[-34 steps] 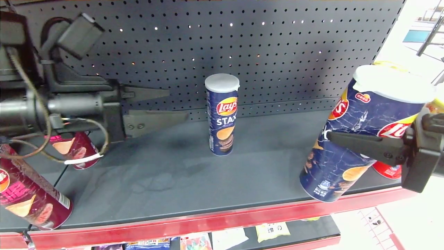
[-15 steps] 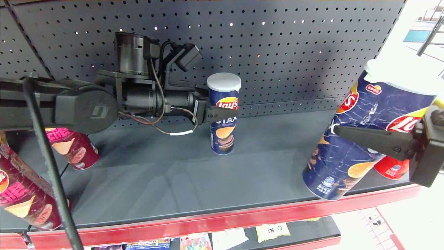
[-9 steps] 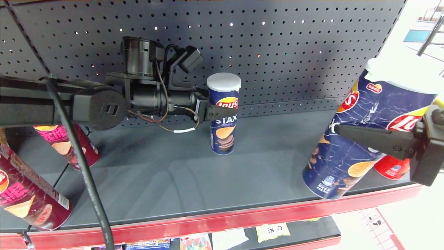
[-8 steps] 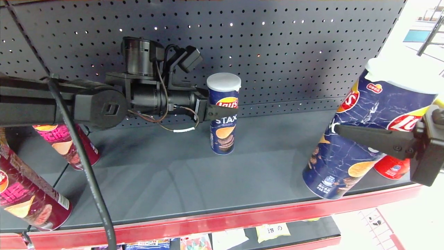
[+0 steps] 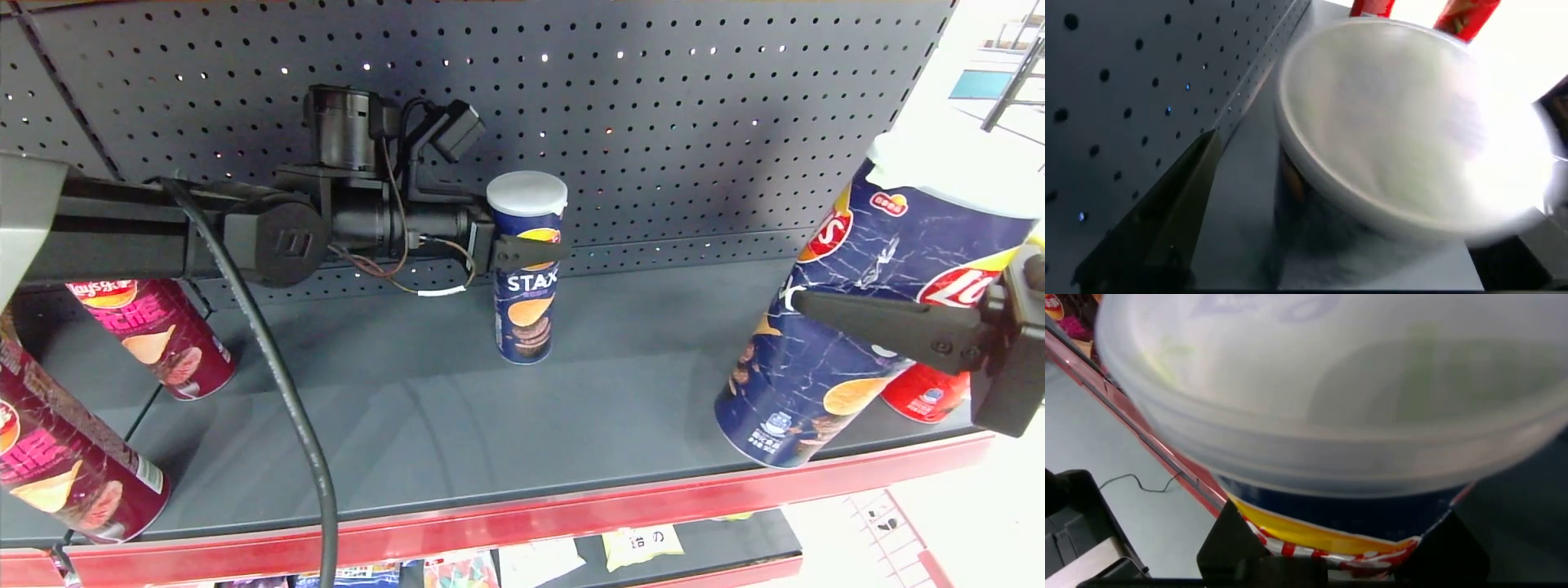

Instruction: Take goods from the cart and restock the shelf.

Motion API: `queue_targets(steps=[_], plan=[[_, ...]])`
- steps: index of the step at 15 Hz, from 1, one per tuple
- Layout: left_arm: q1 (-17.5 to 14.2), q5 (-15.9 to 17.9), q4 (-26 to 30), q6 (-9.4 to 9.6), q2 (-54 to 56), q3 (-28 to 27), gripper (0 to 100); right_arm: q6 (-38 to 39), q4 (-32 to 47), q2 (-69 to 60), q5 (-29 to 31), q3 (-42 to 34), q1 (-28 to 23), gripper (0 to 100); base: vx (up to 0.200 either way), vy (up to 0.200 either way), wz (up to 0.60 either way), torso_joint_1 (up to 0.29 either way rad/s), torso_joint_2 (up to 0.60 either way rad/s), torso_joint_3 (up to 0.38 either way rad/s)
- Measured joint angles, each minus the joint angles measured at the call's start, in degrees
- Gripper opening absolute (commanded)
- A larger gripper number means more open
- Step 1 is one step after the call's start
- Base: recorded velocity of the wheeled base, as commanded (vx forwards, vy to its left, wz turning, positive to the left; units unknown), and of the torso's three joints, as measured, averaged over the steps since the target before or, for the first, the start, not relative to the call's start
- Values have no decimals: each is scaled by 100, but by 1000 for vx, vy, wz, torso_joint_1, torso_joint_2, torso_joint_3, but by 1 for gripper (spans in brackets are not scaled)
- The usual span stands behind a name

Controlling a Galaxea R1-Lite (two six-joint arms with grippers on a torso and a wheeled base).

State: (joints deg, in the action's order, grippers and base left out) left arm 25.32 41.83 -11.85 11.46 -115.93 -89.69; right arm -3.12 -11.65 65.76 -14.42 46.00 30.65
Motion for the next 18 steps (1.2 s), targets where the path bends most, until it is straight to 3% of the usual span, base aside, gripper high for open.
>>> queue_targets(steps=[3, 4, 12, 18], plan=[[59, 122, 6, 69, -165, -118, 100, 0, 0, -7, 20, -2, 0, 0, 0, 0, 0, 0, 0, 0], [67, 133, 4, 72, -196, -129, 0, -2, 0, -7, 57, -2, 0, 0, 0, 0, 0, 0, 0, 0], [85, 256, 9, 94, -107, 30, 0, 0, 0, -7, 72, -9, 0, 0, 0, 0, 0, 0, 0, 0], [347, 856, 11, 77, 839, 1482, 0, -2, -2, -10, 77, 37, 2, 0, 0, 0, 0, 0, 0, 0]])
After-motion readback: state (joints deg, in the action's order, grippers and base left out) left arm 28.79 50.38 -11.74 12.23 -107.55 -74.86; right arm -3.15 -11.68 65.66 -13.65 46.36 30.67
